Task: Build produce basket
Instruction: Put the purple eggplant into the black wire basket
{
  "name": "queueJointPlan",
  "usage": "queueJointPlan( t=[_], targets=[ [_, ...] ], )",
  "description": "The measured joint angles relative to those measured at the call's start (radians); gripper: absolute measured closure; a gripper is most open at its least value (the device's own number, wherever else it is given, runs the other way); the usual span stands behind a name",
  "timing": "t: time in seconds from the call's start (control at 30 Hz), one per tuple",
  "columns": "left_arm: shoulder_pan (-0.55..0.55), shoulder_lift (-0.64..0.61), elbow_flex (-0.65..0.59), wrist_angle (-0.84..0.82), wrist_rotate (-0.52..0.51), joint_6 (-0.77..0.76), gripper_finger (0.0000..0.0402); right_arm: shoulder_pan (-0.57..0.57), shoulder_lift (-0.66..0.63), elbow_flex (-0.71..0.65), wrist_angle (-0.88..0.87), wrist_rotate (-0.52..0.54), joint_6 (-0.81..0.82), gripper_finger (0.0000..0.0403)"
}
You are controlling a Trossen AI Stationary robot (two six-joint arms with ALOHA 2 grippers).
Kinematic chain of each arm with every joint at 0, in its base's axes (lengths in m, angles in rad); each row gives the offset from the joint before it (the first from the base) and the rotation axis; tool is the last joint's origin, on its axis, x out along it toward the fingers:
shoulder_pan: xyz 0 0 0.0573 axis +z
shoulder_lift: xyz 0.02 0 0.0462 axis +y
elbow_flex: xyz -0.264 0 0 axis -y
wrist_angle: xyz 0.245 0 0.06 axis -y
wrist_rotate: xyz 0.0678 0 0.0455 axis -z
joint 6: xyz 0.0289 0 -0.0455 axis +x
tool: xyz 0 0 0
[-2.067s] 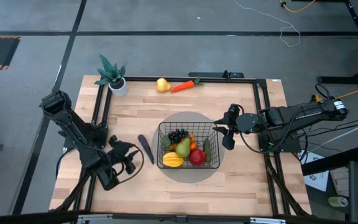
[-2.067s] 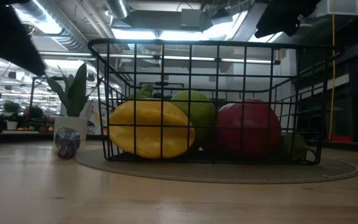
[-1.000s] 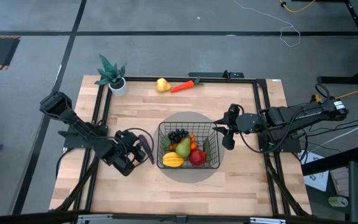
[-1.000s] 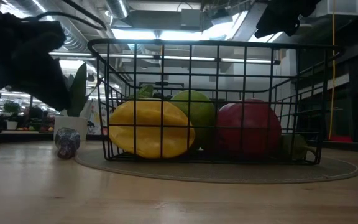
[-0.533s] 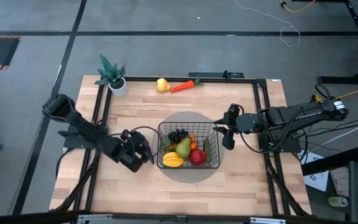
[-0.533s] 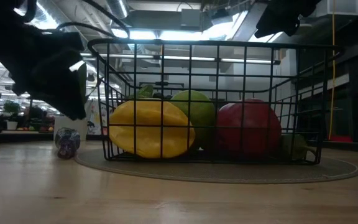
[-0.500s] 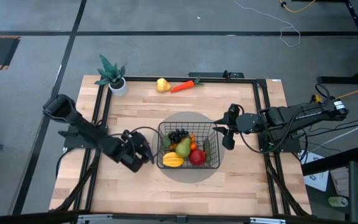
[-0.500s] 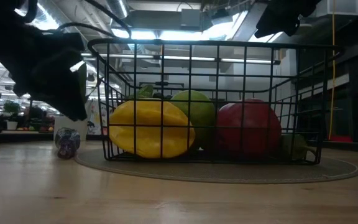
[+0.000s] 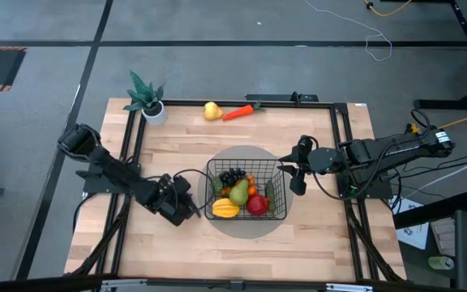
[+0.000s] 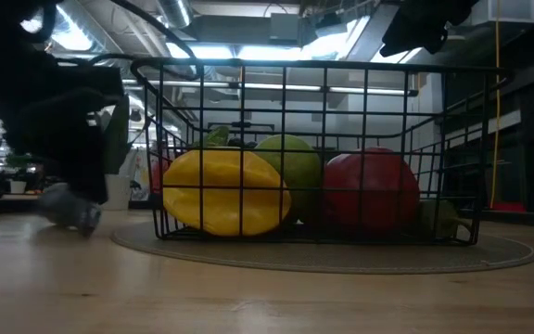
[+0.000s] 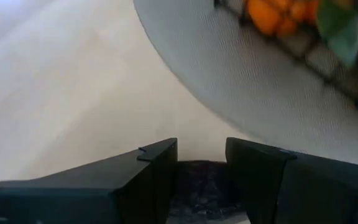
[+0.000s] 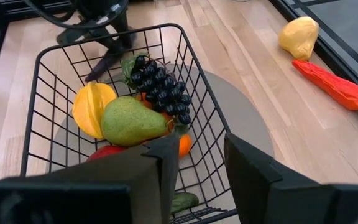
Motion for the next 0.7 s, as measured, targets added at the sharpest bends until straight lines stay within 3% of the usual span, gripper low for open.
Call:
queueJointPlan(
  t=[0.27, 0.53, 0.7],
  targets=[
    [-0.021, 0.001, -0.001, -0.007, 0.186, -0.052, 0.0269, 0.0, 0.0, 0.0, -0.001, 0.0, 0.0, 0.0284],
    [-0.007, 0.0, -0.001, -0.033, 0.217, -0.053, 0.0269, 0.0, 0.0, 0.0, -0.001, 0.0, 0.0, 0.0284],
    [0.038, -0.034, 0.037, -0.03, 0.344, -0.033, 0.0269, 0.0, 0.0, 0.0, -0.001, 0.0, 0.001, 0.0284]
  ],
)
